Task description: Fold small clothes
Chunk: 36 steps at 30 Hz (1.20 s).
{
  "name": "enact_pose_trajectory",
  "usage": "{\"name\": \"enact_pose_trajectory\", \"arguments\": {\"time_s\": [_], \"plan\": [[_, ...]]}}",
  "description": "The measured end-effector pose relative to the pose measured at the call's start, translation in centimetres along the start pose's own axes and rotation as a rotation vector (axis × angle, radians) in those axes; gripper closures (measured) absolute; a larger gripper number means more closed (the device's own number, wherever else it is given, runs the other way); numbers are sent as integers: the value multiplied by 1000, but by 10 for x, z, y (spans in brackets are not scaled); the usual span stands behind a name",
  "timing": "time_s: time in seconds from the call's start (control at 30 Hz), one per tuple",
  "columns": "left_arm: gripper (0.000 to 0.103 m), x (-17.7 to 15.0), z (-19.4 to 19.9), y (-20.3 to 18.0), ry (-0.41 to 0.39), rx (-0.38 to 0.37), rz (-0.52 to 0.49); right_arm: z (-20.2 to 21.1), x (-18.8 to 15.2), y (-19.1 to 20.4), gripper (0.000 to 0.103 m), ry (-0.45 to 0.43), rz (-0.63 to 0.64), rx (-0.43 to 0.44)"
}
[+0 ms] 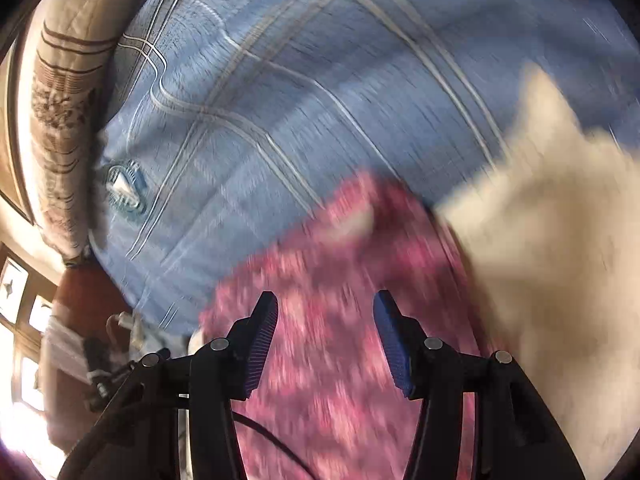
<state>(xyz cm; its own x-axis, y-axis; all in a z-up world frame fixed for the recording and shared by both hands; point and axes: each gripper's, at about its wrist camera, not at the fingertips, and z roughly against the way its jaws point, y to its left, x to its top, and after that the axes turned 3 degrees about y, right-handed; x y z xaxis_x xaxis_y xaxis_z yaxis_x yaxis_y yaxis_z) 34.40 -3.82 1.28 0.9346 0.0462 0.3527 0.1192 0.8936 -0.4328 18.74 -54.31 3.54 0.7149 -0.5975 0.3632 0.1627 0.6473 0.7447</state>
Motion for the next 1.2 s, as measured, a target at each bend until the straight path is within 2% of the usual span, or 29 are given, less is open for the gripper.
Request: {"name": "enact_pose_trajectory", "arguments": {"time_s": [0.1,0.2,0.27,0.3,0.37,0.47,0.57,0.7,0.73,0.77,0.8,0.83,0.87,0.97,1.1,1.2], "plan": [[47,-63,8,19,65,-95,50,33,-45,-24,51,4,-51,51],[46,-111,11,23,101,-176,116,66,-92,-43,44,-1,-98,97],[44,-125,8,21,118,-215,140,77,-116,-54,38,9,-136,133],[44,-130,2,18,126,-210,148,79,-125,-59,37,16,-158,139],[44,-134,-7,14,140,-202,163,83,-138,-78,37,41,-197,130],[44,-133,-19,18,148,-195,229,82,-140,-97,37,36,-263,120],[42,-126,-27,20,120,-199,277,68,-129,-95,39,-27,-274,127],[34,-106,-40,9,69,-142,285,46,-121,-89,37,-64,-308,140],[34,-100,-45,7,60,-129,283,39,-119,-86,38,-77,-311,131],[34,-96,-48,5,56,-115,279,36,-118,-84,45,-90,-311,115],[48,-92,-50,3,57,-96,272,28,-117,-81,51,-89,-317,73],[63,-90,-50,0,56,-74,258,27,-119,-82,70,-83,-323,54],[80,-89,-49,-2,57,-65,231,25,-121,-84,83,-79,-332,26],[86,-95,-32,-1,23,-56,192,32,-127,-87,89,-85,-332,42],[100,-108,9,-8,-63,5,125,56,-136,-73,94,-114,-296,65],[100,-119,40,-8,-120,41,103,84,-146,-61,97,-139,-270,93]]}}
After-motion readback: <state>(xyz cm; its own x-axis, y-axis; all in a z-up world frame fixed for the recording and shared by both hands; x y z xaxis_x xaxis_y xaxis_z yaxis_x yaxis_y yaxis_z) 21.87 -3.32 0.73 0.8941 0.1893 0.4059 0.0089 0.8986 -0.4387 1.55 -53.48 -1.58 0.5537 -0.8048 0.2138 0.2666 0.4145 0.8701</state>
